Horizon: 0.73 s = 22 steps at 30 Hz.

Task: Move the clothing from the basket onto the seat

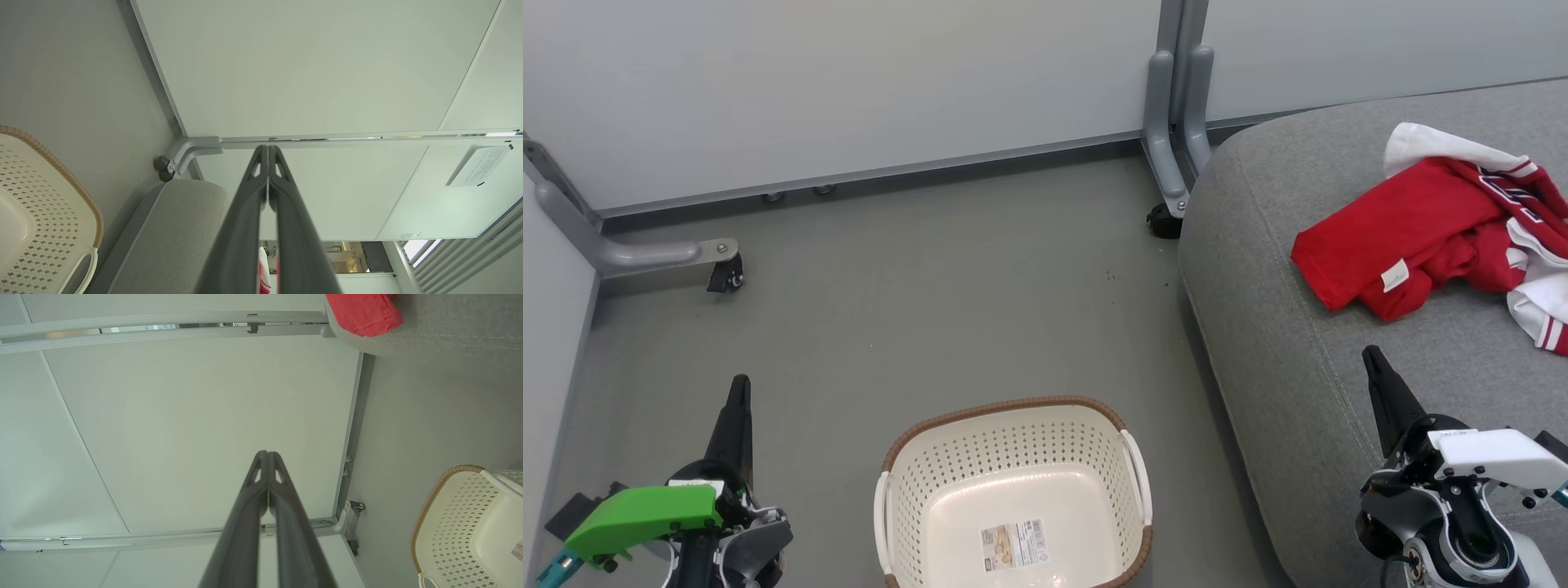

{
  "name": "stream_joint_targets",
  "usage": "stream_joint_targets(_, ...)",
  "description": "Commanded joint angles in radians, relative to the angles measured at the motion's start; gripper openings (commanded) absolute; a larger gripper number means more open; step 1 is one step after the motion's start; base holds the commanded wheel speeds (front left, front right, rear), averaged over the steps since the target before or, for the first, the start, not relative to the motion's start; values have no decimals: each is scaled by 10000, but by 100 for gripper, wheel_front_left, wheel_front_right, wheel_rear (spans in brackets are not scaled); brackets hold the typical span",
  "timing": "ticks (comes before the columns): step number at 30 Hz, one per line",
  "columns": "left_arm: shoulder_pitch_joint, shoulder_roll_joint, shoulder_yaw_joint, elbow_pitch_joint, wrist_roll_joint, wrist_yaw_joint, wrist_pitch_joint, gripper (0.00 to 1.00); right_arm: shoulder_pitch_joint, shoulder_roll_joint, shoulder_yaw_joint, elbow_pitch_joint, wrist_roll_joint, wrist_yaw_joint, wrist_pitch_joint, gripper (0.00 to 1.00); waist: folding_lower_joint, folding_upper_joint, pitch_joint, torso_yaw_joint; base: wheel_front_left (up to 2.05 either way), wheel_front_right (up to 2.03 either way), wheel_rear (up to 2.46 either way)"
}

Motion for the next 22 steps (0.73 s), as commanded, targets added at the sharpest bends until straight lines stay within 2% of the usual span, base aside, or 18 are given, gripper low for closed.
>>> stream_joint_targets(1,-146,11,50,6,25,-57,27,0,-79,-11,-18,24,-56,4,49,0,0,0,0,0,0,0,0)
stream_joint_targets(22,-148,-4,69,7,47,-57,31,0,-82,10,-49,26,-85,4,79,0,0,0,0,0,0,0,0)
